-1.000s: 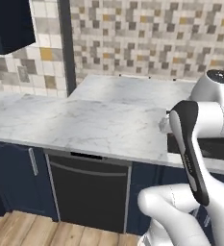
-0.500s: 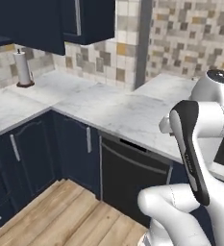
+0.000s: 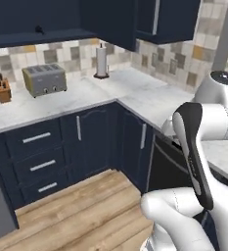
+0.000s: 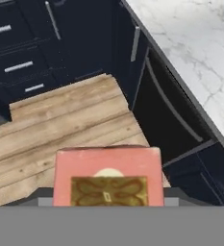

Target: Pick up the bar soap and dish brush from the sink, and place them back in the cabinet, and close the cabinet doors.

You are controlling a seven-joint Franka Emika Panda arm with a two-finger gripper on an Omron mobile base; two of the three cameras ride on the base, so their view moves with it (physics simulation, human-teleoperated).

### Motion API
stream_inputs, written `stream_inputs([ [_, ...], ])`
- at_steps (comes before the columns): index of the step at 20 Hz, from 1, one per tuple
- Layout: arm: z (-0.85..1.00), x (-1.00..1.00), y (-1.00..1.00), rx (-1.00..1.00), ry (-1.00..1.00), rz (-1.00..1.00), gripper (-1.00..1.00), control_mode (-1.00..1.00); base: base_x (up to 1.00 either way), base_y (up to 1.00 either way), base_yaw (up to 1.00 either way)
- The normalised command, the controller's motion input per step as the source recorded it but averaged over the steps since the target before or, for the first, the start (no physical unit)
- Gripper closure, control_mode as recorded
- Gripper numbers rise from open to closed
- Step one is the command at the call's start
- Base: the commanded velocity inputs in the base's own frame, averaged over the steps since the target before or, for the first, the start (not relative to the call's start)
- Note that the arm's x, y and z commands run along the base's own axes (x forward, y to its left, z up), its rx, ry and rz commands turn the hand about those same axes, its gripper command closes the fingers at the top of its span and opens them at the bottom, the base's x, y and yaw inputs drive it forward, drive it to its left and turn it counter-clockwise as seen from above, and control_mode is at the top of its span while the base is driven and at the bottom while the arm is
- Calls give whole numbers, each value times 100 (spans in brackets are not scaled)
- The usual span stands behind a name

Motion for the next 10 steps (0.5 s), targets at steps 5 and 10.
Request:
stream_inputs([
  [5,0,0,0,0,0,0,100,100,0,0,64],
  [10,0,0,0,0,0,0,100,100,7,-3,58],
])
